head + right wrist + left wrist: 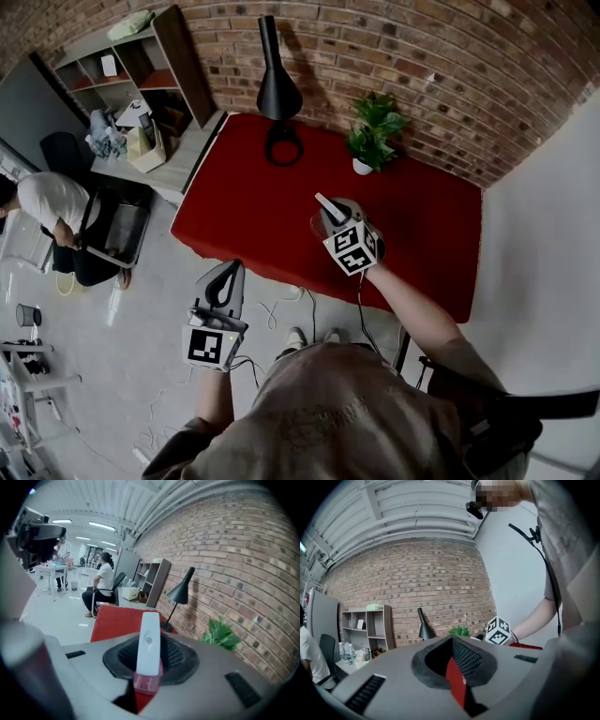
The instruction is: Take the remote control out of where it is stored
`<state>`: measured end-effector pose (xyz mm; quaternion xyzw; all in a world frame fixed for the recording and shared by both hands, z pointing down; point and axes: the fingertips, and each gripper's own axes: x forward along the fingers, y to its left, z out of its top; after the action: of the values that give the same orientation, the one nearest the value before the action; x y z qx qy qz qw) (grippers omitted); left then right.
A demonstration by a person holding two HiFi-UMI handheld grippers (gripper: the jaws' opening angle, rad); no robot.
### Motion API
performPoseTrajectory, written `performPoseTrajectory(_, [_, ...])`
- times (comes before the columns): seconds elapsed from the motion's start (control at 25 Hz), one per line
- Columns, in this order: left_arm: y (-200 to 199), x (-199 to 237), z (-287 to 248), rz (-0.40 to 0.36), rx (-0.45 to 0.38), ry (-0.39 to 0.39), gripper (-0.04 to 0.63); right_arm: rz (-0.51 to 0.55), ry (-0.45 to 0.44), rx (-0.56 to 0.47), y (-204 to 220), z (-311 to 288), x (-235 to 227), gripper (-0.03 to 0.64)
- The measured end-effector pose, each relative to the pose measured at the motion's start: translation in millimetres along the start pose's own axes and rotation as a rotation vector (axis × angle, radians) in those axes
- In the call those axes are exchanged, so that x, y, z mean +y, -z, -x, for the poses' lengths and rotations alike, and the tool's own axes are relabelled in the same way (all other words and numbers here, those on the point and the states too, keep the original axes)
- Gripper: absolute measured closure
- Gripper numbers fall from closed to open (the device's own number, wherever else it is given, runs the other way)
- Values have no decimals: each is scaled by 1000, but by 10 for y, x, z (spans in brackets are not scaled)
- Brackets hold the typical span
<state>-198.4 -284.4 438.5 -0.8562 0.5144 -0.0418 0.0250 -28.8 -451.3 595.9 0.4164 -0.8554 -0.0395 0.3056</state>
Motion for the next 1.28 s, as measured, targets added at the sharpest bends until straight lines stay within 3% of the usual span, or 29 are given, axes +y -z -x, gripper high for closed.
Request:
performPoseTrajectory(0.16, [-125, -25, -107, -32, -14, 6, 591, 28, 38, -131, -363, 404, -226, 534])
performPoseTrajectory(0.52, [-286, 49, -338, -10, -36, -15, 591, 95, 140, -481, -1205, 1429, -578, 534])
performPoseTrajectory(0.76, [-437, -43, -438, -4, -45, 6, 591, 229, 197, -570, -1435, 2056, -583, 534])
performPoseTrajectory(0.96, [-623, -35, -415, 75, -128, -9, 591, 1, 219, -755, -1495, 2453, -645, 534])
performPoseTrajectory(1.28, [-777, -163, -393, 25, -177, 9, 591, -5, 295, -805, -1282, 2921, -736, 534])
